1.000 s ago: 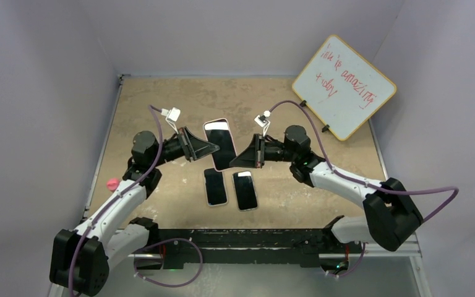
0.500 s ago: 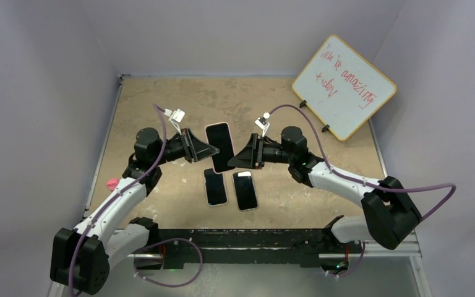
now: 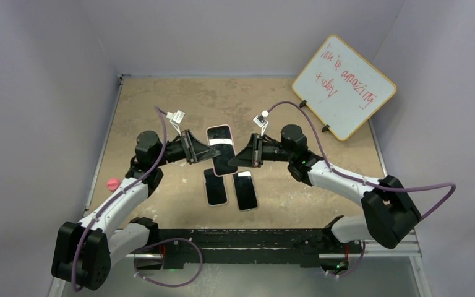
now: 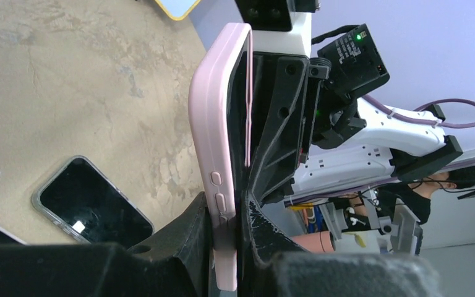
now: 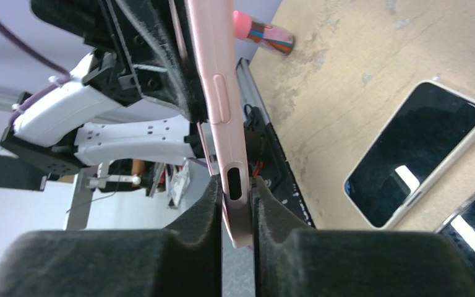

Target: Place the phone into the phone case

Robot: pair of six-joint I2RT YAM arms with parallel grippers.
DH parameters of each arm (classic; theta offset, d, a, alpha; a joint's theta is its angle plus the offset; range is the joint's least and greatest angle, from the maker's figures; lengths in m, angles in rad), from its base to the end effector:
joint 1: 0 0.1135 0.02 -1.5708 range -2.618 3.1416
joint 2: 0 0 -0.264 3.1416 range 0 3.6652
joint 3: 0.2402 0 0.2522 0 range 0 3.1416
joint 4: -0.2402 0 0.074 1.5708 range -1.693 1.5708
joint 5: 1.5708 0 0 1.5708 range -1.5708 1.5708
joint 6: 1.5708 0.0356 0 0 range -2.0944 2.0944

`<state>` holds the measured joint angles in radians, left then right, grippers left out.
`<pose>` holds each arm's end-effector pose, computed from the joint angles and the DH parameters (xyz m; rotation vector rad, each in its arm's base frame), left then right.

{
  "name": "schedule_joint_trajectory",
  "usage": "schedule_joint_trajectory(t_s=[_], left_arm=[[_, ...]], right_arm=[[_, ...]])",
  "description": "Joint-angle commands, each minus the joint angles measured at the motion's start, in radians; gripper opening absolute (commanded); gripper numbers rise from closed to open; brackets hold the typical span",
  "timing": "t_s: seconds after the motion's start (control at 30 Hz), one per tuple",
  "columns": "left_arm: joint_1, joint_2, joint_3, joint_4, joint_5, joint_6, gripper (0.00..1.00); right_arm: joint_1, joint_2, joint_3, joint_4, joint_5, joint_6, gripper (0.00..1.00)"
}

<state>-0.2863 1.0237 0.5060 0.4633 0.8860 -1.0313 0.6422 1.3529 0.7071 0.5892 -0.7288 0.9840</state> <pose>0.2048 -0.0890 0.2646 0.0950 1.9060 -1.6622 0.2221 0.1957 0.2661 -0.3418 1.9325 1.7513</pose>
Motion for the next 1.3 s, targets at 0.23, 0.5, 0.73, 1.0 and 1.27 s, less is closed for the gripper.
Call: schedule_joint_trajectory(t_s=[0.23,0.5,0.73,1.0,1.27], left_arm=[[0.001,0.009,0.147,-0.192,-0.073,0.052,0.39],[0.006,0.039,0.228,-0.337,-0.243,0.116,0.38],[0.011,0.044,0.184,-0.222,-0.222,0.072,0.47],[0.022,0.038,0.161,-0.119,-0.214,0.043,0.36],[0.022,0.055,0.206,-0.287,-0.305,0.167,0.00]], right_arm=[[-0.003,0.050,0.028,0.119,-0.023,0.035,0.00],[-0.003,0.037,0.017,0.086,-0.035,0.011,0.00],[-0.003,0.035,0.016,0.090,-0.055,0.008,0.00],[-0.003,0.038,0.009,0.122,-0.090,0.023,0.00],[-0.002,0.023,0.017,0.040,-0.062,-0.013,0.00]])
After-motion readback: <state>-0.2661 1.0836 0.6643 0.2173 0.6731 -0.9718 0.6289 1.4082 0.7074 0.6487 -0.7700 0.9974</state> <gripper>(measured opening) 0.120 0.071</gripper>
